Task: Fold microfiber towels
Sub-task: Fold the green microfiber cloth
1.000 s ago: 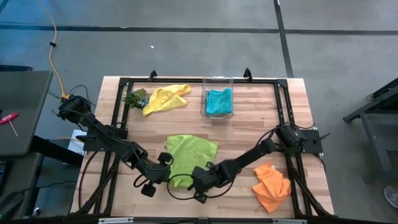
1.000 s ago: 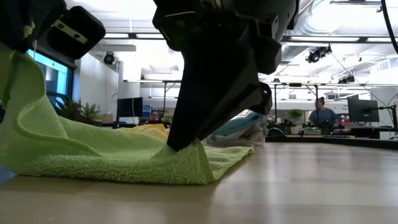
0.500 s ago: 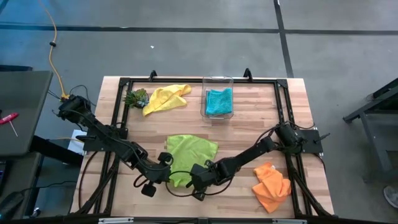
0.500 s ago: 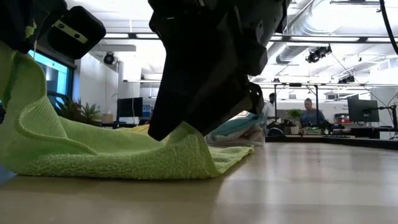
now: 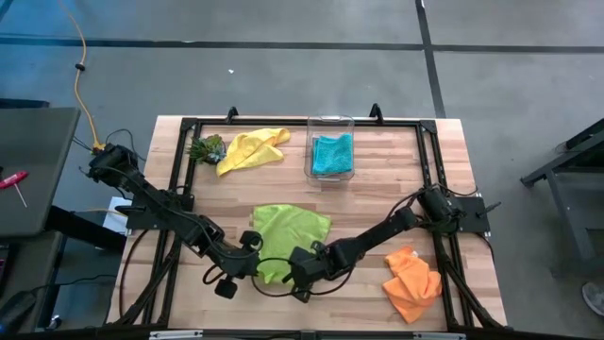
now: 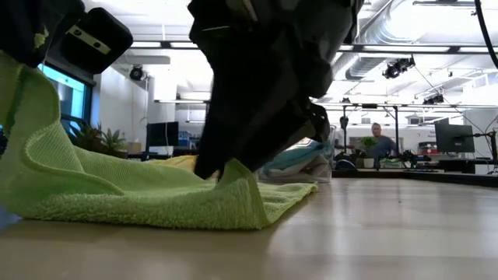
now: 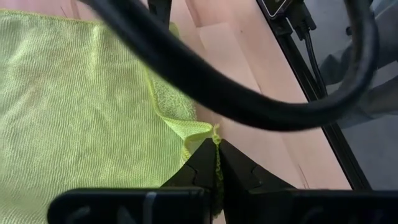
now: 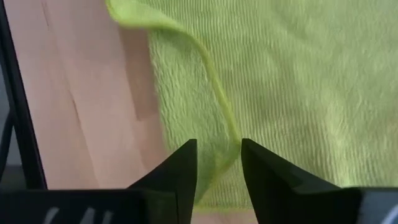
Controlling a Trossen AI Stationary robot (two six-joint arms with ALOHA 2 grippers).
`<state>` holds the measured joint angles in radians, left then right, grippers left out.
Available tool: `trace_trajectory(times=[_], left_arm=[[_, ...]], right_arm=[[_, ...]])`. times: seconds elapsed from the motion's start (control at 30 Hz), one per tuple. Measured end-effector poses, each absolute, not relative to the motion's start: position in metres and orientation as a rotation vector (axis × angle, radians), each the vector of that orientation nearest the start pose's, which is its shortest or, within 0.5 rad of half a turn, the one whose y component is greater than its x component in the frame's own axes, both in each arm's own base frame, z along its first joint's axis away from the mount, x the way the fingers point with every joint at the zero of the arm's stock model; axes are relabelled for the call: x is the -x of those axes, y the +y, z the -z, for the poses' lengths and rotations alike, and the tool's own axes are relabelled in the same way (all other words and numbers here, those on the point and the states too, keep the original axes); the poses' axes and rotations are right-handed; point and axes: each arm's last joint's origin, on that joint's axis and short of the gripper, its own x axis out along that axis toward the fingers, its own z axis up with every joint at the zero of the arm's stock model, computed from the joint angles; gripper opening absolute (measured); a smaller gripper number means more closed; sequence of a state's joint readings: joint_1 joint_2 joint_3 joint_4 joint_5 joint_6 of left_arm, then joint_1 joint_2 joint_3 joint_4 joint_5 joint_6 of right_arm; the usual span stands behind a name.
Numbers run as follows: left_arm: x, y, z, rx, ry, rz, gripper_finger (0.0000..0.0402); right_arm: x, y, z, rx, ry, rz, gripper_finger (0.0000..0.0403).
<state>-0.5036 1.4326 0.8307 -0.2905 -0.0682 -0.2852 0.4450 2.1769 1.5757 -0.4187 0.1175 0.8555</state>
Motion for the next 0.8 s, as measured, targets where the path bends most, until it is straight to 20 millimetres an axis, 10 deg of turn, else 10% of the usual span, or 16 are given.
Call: trace_trajectory(times=[0.43, 0.8], left_arm=[[-0.247, -0.133, -0.200, 0.002, 0.903, 0.261, 0.0000], [-0.246, -0.132, -0.200, -0.002, 0.915, 0.259, 0.0000]], right_arm=[[-0.412, 0.193, -0.148, -0.491, 1.056, 0.137, 0.0104], [-0.405, 0.190, -0.159, -0.428, 1.091, 0.119, 0.0004]])
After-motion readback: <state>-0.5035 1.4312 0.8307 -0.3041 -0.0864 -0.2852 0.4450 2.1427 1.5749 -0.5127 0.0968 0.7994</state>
